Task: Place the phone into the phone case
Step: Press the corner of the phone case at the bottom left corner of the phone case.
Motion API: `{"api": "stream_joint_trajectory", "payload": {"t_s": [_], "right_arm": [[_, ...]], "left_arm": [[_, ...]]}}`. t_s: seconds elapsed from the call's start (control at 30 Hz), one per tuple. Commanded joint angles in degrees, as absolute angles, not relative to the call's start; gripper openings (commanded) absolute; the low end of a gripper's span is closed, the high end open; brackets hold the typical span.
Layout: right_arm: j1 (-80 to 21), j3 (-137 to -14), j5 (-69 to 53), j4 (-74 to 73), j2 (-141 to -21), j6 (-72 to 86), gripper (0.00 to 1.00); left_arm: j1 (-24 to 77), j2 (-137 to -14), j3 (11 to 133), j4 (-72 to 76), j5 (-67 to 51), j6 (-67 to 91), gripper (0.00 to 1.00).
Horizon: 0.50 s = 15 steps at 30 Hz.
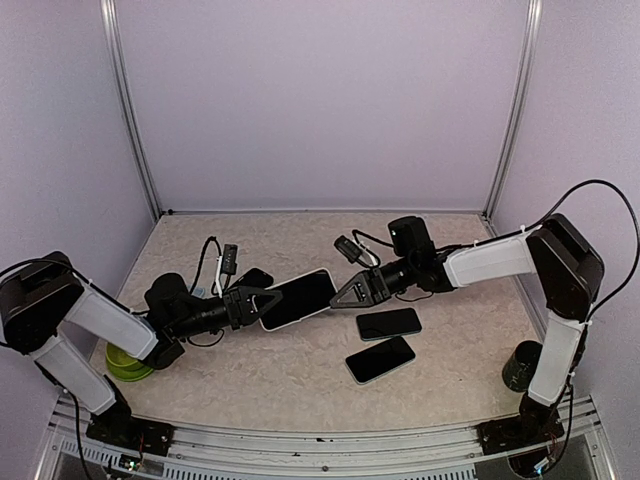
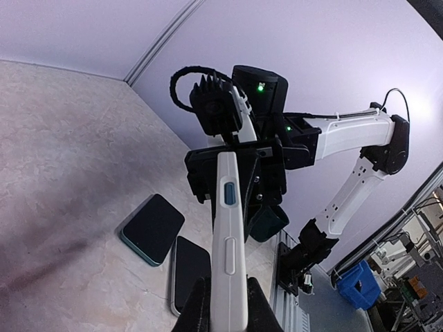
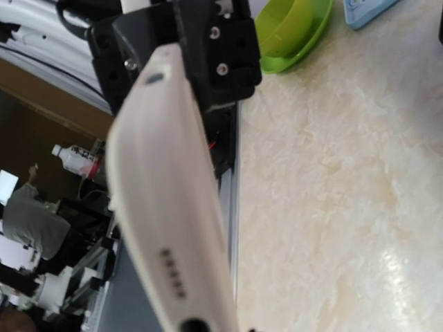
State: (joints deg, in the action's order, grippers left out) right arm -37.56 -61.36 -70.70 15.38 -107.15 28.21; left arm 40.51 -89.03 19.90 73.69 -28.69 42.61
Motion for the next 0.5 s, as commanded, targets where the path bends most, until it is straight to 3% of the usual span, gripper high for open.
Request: {"api": "stream_joint_trajectory", "payload": {"t_s": [0.0, 0.3, 0.47], "right_arm": [[-38.3, -63.9, -68.8, 13.2, -108.0, 28.0, 0.00], [-38.3, -65.7, -64.0, 7.4, -107.3, 23.3, 0.01], [-38.3, -67.0, -61.7, 2.2, -107.2, 18.3, 0.31]], "left_arm": [[40.3, -88.8, 19.9, 78.1, -27.8, 41.7, 0.00], [40.3, -88.9, 19.8, 77.6, -28.3, 41.6, 0.00], [40.3, -88.9, 19.6, 77.3, -28.6, 41.7, 0.00]]}}
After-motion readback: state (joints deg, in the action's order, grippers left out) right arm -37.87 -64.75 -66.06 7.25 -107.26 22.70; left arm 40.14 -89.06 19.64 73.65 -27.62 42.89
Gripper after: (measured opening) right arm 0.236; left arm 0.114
